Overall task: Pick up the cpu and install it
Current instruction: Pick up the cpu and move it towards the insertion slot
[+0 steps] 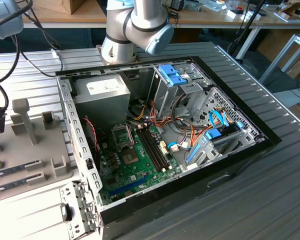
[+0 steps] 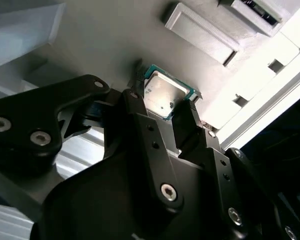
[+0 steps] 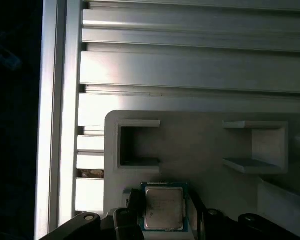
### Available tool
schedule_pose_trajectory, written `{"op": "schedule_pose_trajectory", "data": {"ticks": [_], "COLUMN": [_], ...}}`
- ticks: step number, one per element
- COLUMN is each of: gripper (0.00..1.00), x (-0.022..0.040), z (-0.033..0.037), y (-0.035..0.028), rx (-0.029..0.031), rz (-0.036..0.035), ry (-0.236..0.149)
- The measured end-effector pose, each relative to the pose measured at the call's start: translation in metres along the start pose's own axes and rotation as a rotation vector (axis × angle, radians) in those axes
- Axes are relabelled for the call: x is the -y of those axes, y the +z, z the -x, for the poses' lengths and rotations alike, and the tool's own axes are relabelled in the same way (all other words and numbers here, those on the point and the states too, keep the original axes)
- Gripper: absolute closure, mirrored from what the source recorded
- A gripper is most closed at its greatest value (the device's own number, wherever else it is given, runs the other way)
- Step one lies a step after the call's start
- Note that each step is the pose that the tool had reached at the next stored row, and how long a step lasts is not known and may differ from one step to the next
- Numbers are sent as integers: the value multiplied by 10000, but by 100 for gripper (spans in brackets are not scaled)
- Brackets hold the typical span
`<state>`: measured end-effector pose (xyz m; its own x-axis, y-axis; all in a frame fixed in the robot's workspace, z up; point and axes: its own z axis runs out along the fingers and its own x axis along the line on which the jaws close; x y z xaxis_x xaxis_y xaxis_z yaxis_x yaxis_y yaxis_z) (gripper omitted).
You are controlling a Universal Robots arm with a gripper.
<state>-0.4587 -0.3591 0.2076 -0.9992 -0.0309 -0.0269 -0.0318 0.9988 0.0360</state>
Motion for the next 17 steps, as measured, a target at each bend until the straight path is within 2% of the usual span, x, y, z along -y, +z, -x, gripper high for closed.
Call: {"op": "schedule_pose_trajectory", "data": {"ticks": [1, 2, 4, 5, 17], "gripper": [53, 53, 53, 53, 53], "x": [2, 2, 2, 2, 3], "z": [0, 0, 1, 1, 1], "y": [-13, -26, -51, -54, -63], "rx": [2, 6, 9, 11, 11], "rz": [96, 159, 246, 267, 278], "ry": [3, 4, 6, 7, 7]}}
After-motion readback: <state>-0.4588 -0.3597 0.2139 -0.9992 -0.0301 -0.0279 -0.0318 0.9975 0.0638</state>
